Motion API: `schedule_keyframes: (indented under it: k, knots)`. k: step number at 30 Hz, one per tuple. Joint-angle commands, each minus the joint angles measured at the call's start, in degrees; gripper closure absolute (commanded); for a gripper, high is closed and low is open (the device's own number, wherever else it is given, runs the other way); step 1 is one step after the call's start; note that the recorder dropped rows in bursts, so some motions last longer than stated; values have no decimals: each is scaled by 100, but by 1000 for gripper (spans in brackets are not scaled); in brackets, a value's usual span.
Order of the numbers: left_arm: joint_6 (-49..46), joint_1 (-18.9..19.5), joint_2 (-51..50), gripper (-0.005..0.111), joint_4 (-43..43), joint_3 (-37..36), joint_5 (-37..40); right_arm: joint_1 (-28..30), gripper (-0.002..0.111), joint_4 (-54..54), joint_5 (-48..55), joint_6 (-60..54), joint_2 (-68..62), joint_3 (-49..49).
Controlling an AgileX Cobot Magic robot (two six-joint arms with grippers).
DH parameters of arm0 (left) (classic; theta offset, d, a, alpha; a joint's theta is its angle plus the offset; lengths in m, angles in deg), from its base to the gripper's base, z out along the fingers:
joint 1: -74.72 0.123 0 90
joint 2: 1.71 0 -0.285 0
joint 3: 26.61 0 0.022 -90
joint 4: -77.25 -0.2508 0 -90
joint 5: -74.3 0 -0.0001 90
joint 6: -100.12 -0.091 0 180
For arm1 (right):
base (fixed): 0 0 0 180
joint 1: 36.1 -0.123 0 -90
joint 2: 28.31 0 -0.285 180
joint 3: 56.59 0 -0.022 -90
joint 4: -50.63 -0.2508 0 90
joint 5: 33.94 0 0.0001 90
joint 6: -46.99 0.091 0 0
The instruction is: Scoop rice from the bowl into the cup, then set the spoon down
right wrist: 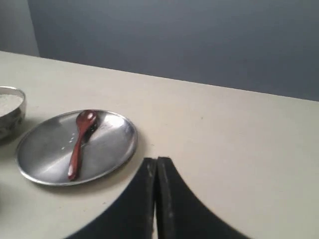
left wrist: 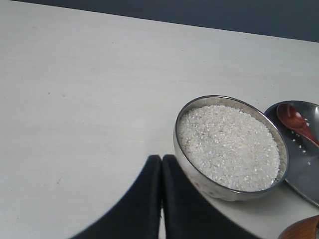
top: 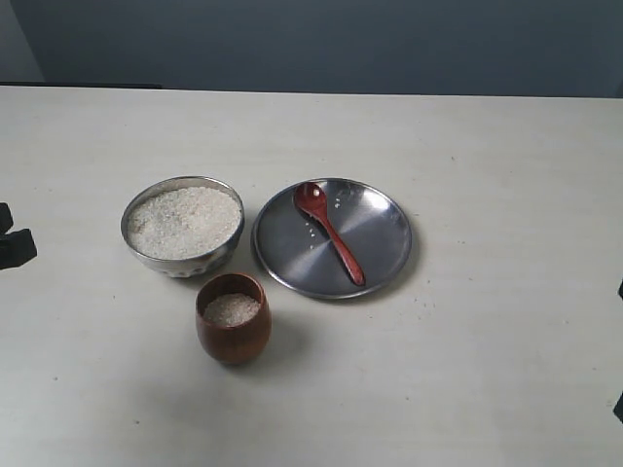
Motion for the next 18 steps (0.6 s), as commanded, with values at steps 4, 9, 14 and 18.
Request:
schedule_keyframes:
  k: [4,9,14,18]
  knots:
    - [-5,-30,-19,106,-5,40,-40,847,108,-159,35,-26,701,240]
    - [-5,-30,-19,106,-5,40,-40,1331,108,-159,226,-26,701,240]
    - [-5,-30,-19,106,-5,40,-40,1690,108,-39,506,-37,701,240]
    - [-5,-30,-19,106,-5,40,-40,1867,108,100,769,-37,701,254]
